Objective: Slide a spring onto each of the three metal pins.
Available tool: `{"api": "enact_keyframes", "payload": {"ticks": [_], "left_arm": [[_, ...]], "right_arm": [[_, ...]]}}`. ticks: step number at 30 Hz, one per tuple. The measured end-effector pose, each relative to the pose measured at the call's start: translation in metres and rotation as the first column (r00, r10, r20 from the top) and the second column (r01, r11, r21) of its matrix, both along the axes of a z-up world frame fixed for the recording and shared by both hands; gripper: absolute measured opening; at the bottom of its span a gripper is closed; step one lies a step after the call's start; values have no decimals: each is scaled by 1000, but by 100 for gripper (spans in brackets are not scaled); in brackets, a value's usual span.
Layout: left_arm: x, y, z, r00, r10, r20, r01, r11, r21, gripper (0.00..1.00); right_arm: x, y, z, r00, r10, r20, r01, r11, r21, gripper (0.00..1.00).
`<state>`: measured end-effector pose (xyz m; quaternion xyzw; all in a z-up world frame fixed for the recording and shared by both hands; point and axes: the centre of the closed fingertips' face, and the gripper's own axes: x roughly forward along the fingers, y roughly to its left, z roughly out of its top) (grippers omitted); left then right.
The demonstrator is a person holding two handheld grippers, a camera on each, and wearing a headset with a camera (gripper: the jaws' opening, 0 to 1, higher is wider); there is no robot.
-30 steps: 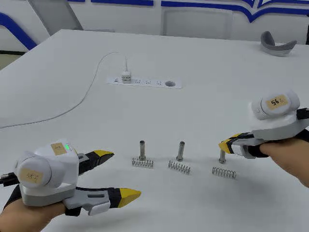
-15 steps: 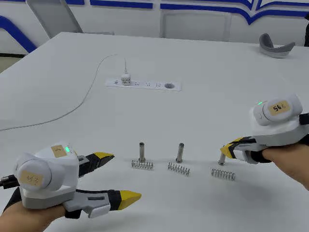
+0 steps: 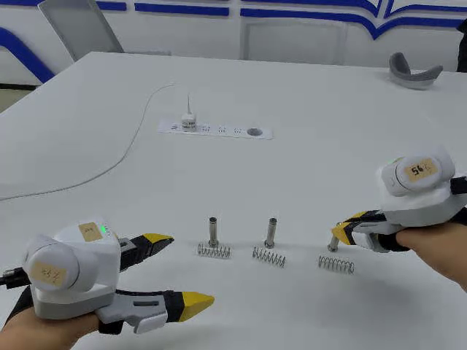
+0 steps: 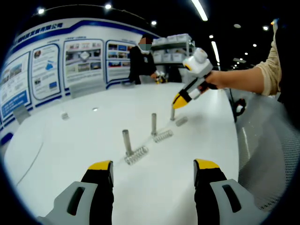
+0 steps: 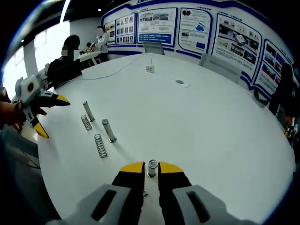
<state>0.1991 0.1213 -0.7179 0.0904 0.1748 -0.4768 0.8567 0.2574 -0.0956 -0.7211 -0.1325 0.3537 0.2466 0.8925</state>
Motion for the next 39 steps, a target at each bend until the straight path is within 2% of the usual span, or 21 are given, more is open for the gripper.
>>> {"api": "enact_keyframes", "payload": {"ticks": [13,17,26,31,39], "left_arm": [[-1,-1,0,1000,-2,1,2,1000,2,70],[-1,-2,0,1000,-4,0,4,1000,3,70],[-1,-2,0,1000,-7,0,7,1000,6,70],[-1,-3,0,1000,-6,0,6,1000,5,70],[-1,-3,0,1000,-8,-1,8,1000,7,70]], "right_arm": [[-6,-6,5,1000,16,13,-16,1000,-5,14],[-8,-8,5,999,43,18,-43,999,-14,15],[-18,-10,-3,994,112,-2,-112,994,-13,16],[-25,-7,-5,984,175,-15,-175,985,-9,17],[-36,-6,-21,963,262,-60,-264,964,-30,17]]}}
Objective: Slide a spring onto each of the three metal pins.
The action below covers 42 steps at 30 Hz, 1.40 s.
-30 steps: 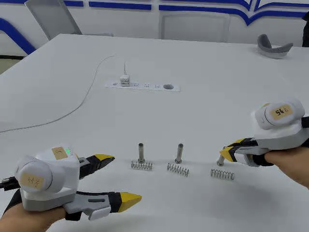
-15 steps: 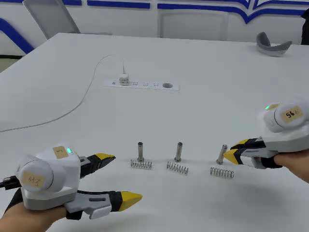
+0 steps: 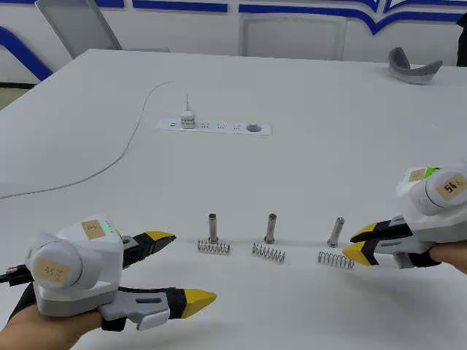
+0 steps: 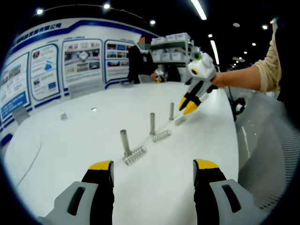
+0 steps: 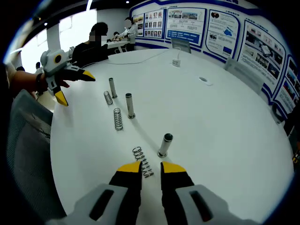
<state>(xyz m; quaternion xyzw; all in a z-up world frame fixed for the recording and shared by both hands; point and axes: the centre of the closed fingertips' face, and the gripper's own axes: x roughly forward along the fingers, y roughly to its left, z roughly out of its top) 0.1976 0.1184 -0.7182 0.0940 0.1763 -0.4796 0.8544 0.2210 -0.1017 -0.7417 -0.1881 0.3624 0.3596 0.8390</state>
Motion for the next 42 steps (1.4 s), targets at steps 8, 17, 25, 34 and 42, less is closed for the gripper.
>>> {"api": "enact_keyframes", "payload": {"ticks": [8,17,25,34,42], "left_arm": [[1,0,0,1000,1,-1,-1,1000,1,70],[0,0,-1,1000,1,-4,-1,1000,1,69],[-2,0,-2,1000,1,-7,-1,1000,4,69],[-3,-2,-2,1000,-5,-9,5,1000,4,69],[-5,-3,-3,1000,-10,-13,11,1000,2,67]], "right_arm": [[-1,0,-9,998,47,-28,-48,999,-14,17],[-3,0,-22,996,67,-61,-69,997,-29,16],[-7,1,-24,993,87,-76,-90,995,-42,15],[-11,2,-26,989,106,-99,-112,992,-58,14],[-12,3,-28,986,121,-117,-130,989,-74,13]]}}
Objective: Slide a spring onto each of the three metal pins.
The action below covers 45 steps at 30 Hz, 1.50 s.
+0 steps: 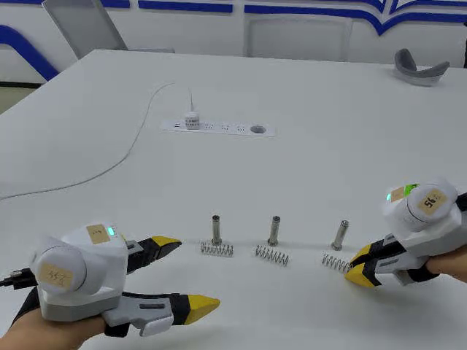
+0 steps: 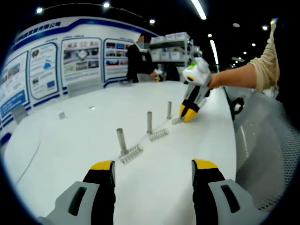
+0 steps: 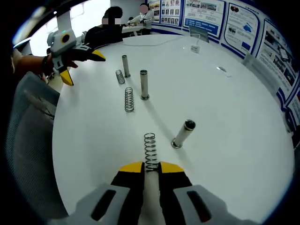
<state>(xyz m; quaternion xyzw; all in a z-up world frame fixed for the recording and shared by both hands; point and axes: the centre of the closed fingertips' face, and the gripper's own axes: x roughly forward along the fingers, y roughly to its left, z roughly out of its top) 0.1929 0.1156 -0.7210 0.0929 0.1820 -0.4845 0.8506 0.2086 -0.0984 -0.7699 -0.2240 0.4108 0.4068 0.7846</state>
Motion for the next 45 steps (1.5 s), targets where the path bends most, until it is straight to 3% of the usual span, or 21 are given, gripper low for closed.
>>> {"api": "enact_keyframes", "payload": {"ticks": [10,16,25,36,45], "left_arm": [[-8,-12,-2,999,-33,-6,33,999,-3,66],[-15,-26,-5,997,-80,-9,80,997,5,64],[-15,-42,-2,992,-123,2,123,992,5,63],[-16,-59,1,985,-169,13,169,986,9,62],[-18,-70,3,978,-205,20,205,979,13,59]], "right_arm": [[-1,3,3,1000,-2,-3,2,1000,4,11],[-6,10,13,999,33,12,-33,999,-4,11],[-10,26,25,996,88,27,-88,996,-7,11],[-18,55,37,983,179,48,-179,984,-2,11],[-26,70,39,969,243,50,-242,970,-12,11]]}}
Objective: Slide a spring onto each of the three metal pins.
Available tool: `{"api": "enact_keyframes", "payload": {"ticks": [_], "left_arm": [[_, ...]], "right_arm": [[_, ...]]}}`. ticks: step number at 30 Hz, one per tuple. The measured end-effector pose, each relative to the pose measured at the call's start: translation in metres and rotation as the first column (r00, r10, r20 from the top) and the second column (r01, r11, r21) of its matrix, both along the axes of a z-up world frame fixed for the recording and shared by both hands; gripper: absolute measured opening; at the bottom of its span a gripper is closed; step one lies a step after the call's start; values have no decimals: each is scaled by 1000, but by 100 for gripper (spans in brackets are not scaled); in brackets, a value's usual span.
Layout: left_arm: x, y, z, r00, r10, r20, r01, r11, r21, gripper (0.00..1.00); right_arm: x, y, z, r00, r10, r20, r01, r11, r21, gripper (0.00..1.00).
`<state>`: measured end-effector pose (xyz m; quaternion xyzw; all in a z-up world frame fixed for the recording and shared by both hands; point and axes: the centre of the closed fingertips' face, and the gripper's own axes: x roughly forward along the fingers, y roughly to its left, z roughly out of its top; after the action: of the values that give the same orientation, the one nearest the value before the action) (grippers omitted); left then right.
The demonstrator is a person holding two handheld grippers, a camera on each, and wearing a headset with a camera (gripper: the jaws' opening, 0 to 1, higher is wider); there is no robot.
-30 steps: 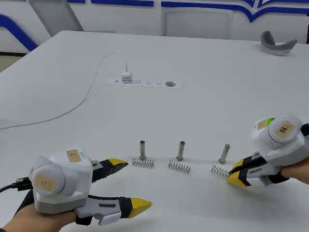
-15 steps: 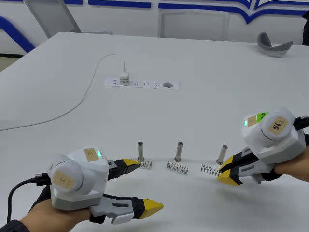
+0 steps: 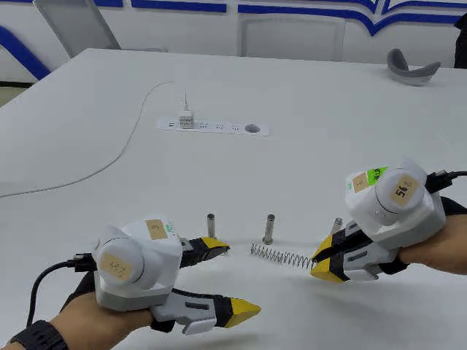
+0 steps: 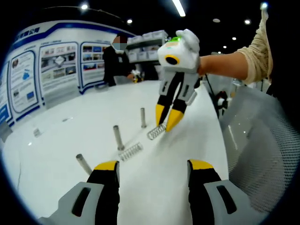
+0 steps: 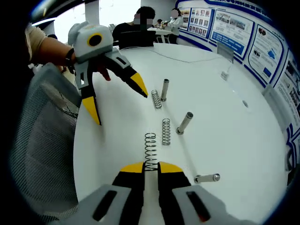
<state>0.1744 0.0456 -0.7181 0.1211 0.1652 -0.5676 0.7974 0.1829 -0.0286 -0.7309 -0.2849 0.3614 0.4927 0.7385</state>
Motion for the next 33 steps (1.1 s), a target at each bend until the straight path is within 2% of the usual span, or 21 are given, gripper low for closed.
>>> {"api": "enact_keyframes", "payload": {"ticks": [7,18,28,33], "left_arm": [[-3,-11,3,999,-37,11,37,999,1,55],[-8,-20,5,997,-75,17,75,997,-1,47],[-15,-25,5,993,-112,24,112,994,12,37],[-18,-27,4,990,-134,38,133,991,19,30]], "right_arm": [[-6,16,5,998,57,9,-57,998,5,11],[-14,31,9,991,135,23,-135,991,-1,11],[-22,38,9,979,200,29,-199,980,-14,12],[-26,40,10,972,231,34,-230,973,-21,12]]}}
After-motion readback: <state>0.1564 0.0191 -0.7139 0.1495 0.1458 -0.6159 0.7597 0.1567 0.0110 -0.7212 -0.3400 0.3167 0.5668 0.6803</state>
